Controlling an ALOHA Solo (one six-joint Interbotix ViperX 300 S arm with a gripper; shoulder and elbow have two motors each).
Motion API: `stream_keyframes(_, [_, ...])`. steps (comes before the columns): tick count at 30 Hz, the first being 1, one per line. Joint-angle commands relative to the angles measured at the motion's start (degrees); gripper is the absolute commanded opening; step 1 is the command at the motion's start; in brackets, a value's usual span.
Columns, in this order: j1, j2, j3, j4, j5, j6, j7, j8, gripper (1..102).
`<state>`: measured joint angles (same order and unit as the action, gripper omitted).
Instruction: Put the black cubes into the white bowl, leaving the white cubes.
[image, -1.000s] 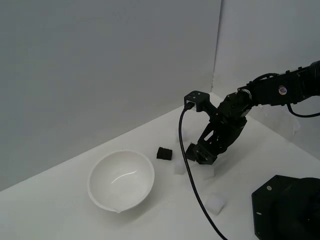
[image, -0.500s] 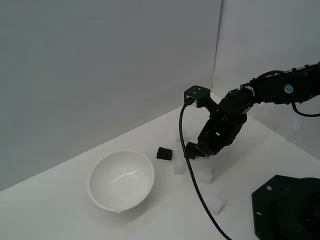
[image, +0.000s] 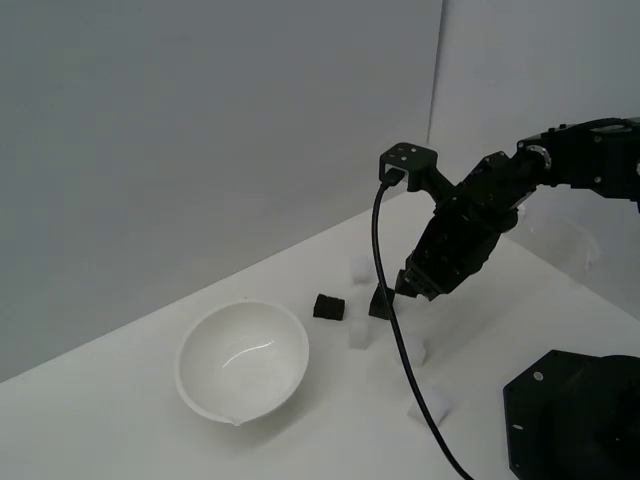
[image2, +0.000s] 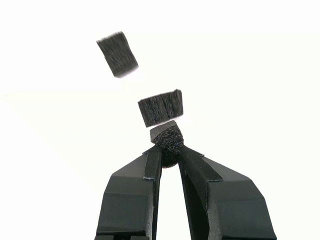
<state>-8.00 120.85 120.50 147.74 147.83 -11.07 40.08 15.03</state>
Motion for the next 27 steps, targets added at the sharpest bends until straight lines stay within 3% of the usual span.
stream_keyframes(1, [-1.0,4.1,4.4,-2.4,-2.8,-0.6,2.5,0.6,3])
stream_keyframes(8, [-1.3,8.4,8.7,-7.2,-7.4,-1.3,7.6,0.2,3])
stream_keyframes(13, [-5.0,10.4,10.5,-9.0,-9.2,-2.4,7.6,-0.9,3])
stream_keyframes(19, [-12.3,10.1,10.4,-11.7,-12.0,-2.5,7.5,-4.7,3])
stream_keyframes(27, [-20.6,5.4,5.6,-15.3,-15.6,-3.1,4.0,-6.9,3])
